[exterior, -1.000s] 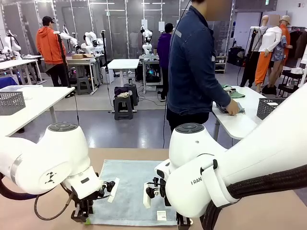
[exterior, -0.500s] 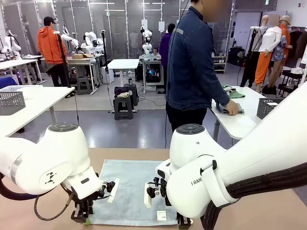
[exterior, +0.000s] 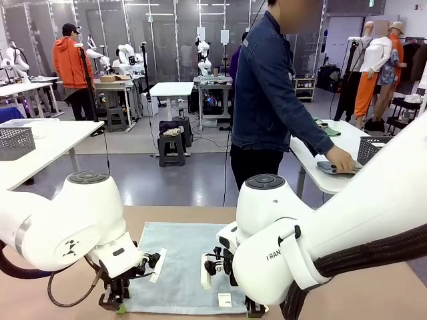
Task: Fold the towels and place them in the basket.
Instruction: When a person lays out a Towel with hook on the table, fold it in half twice.
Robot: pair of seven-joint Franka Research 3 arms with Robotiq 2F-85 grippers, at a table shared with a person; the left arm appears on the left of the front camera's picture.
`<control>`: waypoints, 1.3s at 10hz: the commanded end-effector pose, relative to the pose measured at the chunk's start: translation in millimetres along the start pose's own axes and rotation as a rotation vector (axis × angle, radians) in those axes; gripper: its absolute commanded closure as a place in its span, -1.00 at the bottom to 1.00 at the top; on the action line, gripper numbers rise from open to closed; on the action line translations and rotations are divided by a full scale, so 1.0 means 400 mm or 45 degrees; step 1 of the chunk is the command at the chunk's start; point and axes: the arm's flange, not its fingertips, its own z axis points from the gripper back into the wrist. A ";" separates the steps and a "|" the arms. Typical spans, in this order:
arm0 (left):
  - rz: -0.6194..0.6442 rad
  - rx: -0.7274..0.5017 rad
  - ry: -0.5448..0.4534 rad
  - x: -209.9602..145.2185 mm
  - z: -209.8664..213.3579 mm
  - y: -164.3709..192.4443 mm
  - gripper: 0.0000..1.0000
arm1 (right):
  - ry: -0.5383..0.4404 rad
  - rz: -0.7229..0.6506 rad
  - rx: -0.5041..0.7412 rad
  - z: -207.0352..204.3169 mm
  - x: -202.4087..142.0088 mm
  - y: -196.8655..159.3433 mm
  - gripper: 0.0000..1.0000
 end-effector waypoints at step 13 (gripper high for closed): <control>-0.017 0.000 0.043 0.000 -0.011 -0.011 1.00 | -0.002 0.020 -0.019 -0.009 -0.007 -0.012 1.00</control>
